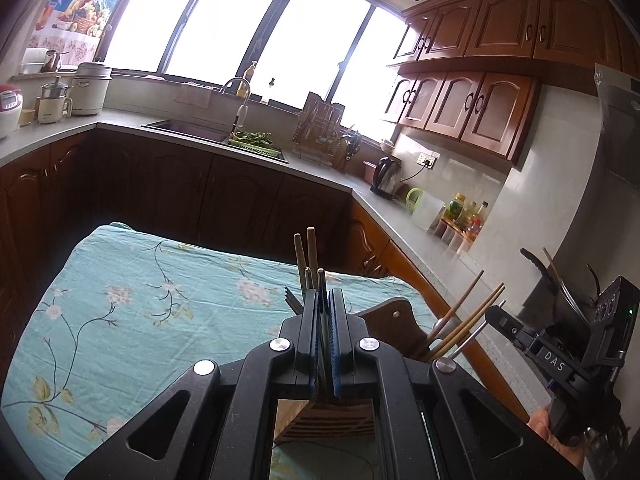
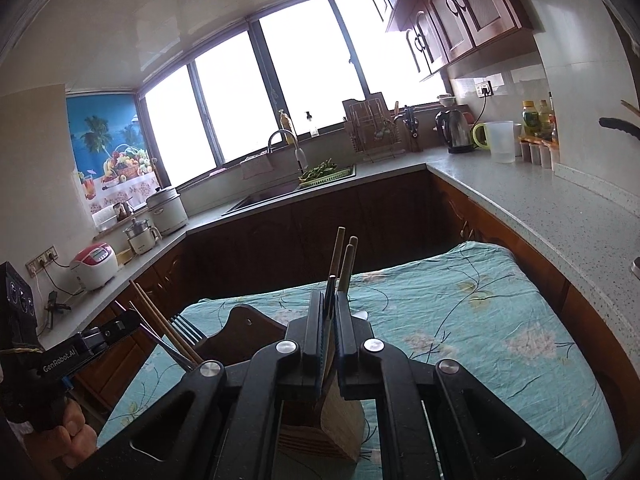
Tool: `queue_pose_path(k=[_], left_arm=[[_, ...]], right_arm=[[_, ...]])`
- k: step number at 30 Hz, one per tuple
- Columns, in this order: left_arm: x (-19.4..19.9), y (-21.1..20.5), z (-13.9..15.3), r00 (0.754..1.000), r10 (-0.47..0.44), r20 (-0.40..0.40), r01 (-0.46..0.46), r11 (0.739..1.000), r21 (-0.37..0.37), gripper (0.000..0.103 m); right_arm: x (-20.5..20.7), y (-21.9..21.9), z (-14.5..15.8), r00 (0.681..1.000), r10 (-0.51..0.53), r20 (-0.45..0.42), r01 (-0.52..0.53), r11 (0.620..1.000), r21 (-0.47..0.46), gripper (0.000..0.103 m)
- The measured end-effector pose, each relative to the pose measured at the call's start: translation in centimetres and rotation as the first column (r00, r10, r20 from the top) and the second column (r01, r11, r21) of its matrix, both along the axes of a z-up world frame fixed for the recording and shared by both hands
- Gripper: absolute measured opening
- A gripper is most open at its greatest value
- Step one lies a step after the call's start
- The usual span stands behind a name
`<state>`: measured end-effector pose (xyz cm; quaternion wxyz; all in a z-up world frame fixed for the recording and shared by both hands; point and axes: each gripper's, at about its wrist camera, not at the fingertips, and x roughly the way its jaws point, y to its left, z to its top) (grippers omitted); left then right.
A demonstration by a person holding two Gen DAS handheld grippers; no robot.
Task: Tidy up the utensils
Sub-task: 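Lower the chopsticks into the holder and open both tools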
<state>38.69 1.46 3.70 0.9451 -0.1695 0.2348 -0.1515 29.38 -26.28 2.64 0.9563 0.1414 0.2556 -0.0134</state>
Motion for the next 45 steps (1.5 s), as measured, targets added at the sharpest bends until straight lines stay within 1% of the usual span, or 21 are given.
queue_pose_path(k=[7, 13, 14, 23, 25, 27, 28, 31, 32, 33, 35, 40, 42, 45], left_arm=[[0.1, -0.4, 0.3, 1.000, -0.010, -0.010, 0.010, 0.999, 0.038, 0.003], [0.3, -0.4, 0.6, 1.000, -0.010, -0.014, 0.011, 0.999, 0.042, 0.004], [-0.1, -0.4, 0.2, 1.000, -0.009, -0.013, 0.009, 0.999, 0.043, 0.004], [-0.3, -0.8, 0.2, 1.000, 0.000, -0.026, 0.002, 0.998, 0.058, 0.004], [-0.3, -0.8, 0.3, 0.999, 0.000, -0.034, 0.002, 0.998, 0.058, 0.004], [-0.2, -0.7, 0.5, 0.999, 0.002, -0.040, 0.001, 0.998, 0.056, 0.006], [-0.1, -0.8, 0.6, 0.999, 0.003, -0.043, -0.001, 0.998, 0.055, 0.006], [-0.3, -0.7, 0.7, 0.999, 0.009, -0.047, -0.007, 0.998, 0.056, 0.010], [-0.4, -0.8, 0.8, 0.999, 0.011, -0.048, -0.008, 0.998, 0.055, 0.015], [-0.5, -0.8, 0.9, 0.999, 0.012, -0.048, -0.009, 0.999, 0.053, 0.020], [-0.9, -0.7, 1.0, 0.999, 0.018, -0.045, -0.015, 0.998, 0.054, 0.021], [-1.9, -0.8, 1.1, 0.999, 0.019, -0.043, -0.016, 0.998, 0.060, 0.023], [-2.3, -0.7, 1.1, 0.999, 0.021, -0.045, -0.018, 0.998, 0.064, 0.026], [-3.0, -0.6, 1.2, 0.999, 0.030, -0.046, -0.026, 0.997, 0.071, 0.036]], right_arm=[[0.4, -0.1, -0.2, 1.000, 0.000, -0.017, 0.000, 1.000, 0.019, 0.005], [0.4, 0.0, -0.1, 1.000, -0.001, -0.020, 0.001, 1.000, 0.020, 0.005], [0.4, 0.1, -0.1, 1.000, 0.000, -0.021, 0.001, 1.000, 0.021, 0.005], [0.5, 0.1, -0.2, 1.000, 0.000, -0.024, 0.000, 1.000, 0.025, 0.006], [0.6, -0.1, -0.3, 1.000, 0.002, -0.026, -0.001, 1.000, 0.028, 0.006], [0.6, -0.2, -0.4, 1.000, 0.003, -0.027, -0.002, 0.999, 0.033, 0.010], [0.5, -0.3, -0.4, 1.000, 0.001, -0.026, 0.000, 0.999, 0.033, 0.010], [0.2, -0.5, -0.3, 1.000, 0.000, -0.017, 0.001, 0.999, 0.047, 0.011], [0.1, -0.6, -0.2, 1.000, -0.001, -0.016, 0.002, 0.999, 0.051, 0.011], [0.0, -0.6, -0.2, 1.000, -0.003, -0.014, 0.004, 0.998, 0.055, 0.016], [-0.2, -0.6, -0.1, 1.000, -0.003, -0.009, 0.004, 0.998, 0.065, 0.023], [-0.9, -0.5, 0.0, 1.000, -0.005, -0.003, 0.005, 0.997, 0.073, 0.027], [-1.0, -0.5, 0.1, 1.000, -0.004, -0.002, 0.004, 0.997, 0.074, 0.032], [-1.2, -0.4, 0.2, 1.000, -0.004, 0.002, 0.004, 0.997, 0.076, 0.037]])
